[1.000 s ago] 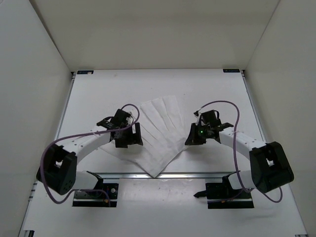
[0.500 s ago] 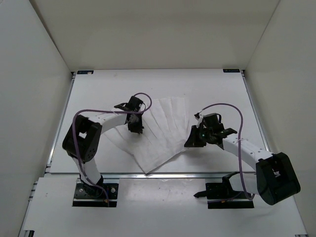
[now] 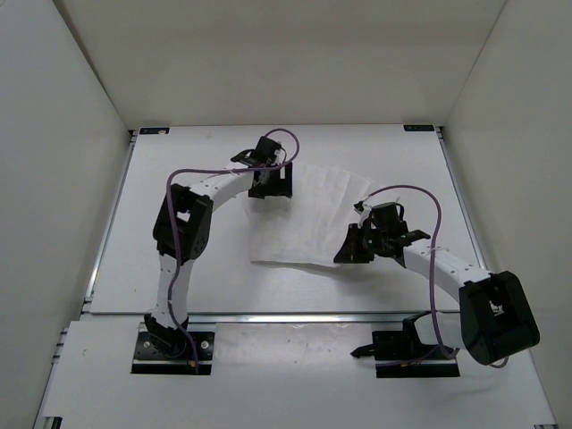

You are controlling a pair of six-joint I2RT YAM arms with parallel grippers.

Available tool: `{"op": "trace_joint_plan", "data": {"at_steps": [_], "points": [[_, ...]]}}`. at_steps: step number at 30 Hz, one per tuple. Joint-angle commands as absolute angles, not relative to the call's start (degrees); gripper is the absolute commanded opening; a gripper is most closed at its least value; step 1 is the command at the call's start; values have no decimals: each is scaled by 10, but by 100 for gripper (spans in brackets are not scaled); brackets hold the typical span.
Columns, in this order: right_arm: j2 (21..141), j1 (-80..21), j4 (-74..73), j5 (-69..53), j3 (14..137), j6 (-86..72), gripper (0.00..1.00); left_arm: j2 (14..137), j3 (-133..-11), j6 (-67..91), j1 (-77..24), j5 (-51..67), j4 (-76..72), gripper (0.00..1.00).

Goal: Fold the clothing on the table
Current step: Flatten the skirt out

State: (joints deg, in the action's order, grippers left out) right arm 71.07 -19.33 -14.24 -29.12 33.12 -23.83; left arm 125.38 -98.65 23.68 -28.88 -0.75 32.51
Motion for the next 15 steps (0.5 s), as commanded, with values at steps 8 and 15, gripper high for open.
{"op": "trace_joint_plan", "data": {"at_steps": [8, 15], "points": [[750, -186, -88, -305, 356, -239, 0, 906, -641, 286, -257, -11, 250, 99], [736, -140, -108, -297, 334, -239, 41, 843, -492, 353, -277, 38, 186, 91]]}}
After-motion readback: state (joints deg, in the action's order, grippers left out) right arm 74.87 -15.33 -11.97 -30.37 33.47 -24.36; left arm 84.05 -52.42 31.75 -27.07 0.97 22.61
